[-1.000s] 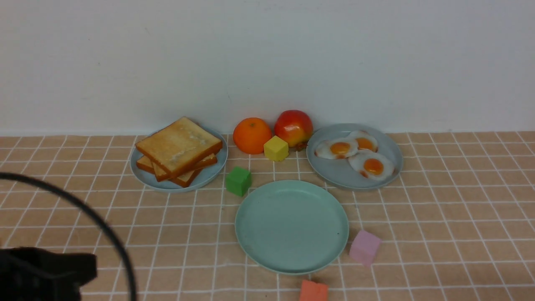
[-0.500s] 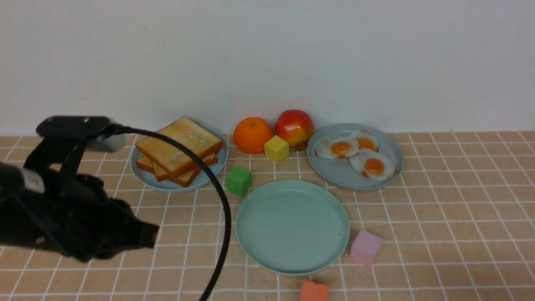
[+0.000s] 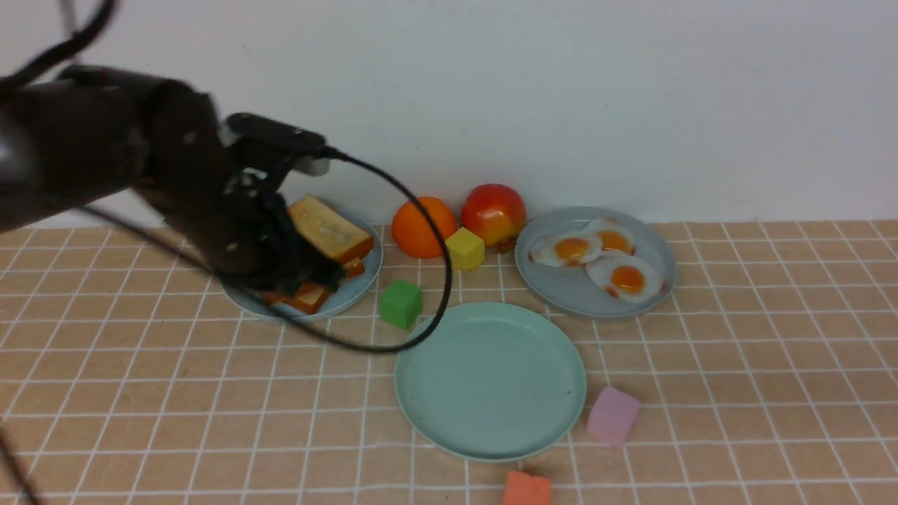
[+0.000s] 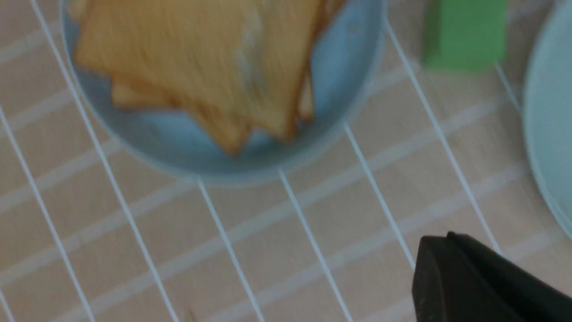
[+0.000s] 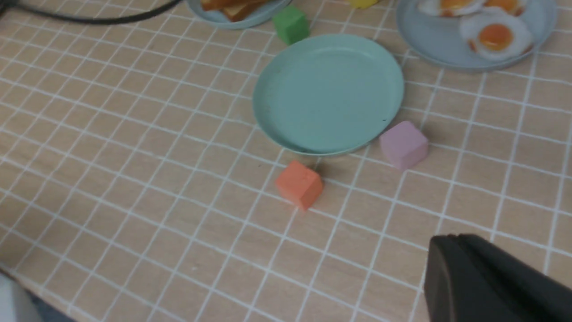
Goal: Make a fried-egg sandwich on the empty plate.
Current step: Use the left arm to grab a slice of bread
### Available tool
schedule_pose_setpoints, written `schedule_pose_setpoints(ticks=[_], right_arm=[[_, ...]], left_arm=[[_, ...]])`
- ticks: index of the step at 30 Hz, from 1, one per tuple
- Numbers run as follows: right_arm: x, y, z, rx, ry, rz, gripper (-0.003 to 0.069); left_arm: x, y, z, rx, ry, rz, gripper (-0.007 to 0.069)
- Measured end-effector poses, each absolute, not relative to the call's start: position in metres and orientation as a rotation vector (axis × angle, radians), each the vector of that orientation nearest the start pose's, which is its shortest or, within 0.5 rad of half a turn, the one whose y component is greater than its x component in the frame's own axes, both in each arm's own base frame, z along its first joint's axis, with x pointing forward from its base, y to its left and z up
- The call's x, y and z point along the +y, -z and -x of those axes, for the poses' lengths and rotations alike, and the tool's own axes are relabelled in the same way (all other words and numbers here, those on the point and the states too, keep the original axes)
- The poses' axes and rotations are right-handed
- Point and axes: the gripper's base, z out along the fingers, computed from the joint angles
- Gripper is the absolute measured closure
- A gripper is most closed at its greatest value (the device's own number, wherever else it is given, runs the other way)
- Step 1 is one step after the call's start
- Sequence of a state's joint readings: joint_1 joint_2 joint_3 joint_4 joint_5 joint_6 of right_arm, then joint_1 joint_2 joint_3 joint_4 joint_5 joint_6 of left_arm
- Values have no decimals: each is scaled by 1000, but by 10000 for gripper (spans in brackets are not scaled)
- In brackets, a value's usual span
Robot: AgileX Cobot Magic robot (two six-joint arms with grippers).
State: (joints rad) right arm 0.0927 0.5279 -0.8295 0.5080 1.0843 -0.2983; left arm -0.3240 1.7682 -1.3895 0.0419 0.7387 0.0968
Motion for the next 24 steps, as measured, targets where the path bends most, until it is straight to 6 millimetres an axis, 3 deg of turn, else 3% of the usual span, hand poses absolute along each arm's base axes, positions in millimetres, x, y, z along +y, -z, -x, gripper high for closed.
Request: schedule_pose_setpoints(ticks=[3, 5, 11, 12, 14, 18, 24], right_arm=[[48, -365, -63, 2156, -546, 419, 654], [48, -364, -62, 2164, -551, 429, 654], [48, -363, -61, 2174, -550, 453, 652], [48, -363, -61, 2174, -550, 453, 652], [48, -363, -61, 2173, -549, 453, 650], [48, -363, -61, 2173, -549, 453, 647], [48, -363, -61, 2173, -549, 453, 645]], left_arm=[[-126, -259, -395, 2508, -31, -609, 605], [-127, -257, -402, 2498, -53, -622, 574], [-128, -235, -422, 2488, -159, -696, 311], [-128, -234, -422, 2490, -162, -700, 311], [-128, -219, -426, 2507, -196, -732, 218], [-128, -203, -433, 2502, -231, -771, 169], [-129, -188, -438, 2494, -264, -811, 190]])
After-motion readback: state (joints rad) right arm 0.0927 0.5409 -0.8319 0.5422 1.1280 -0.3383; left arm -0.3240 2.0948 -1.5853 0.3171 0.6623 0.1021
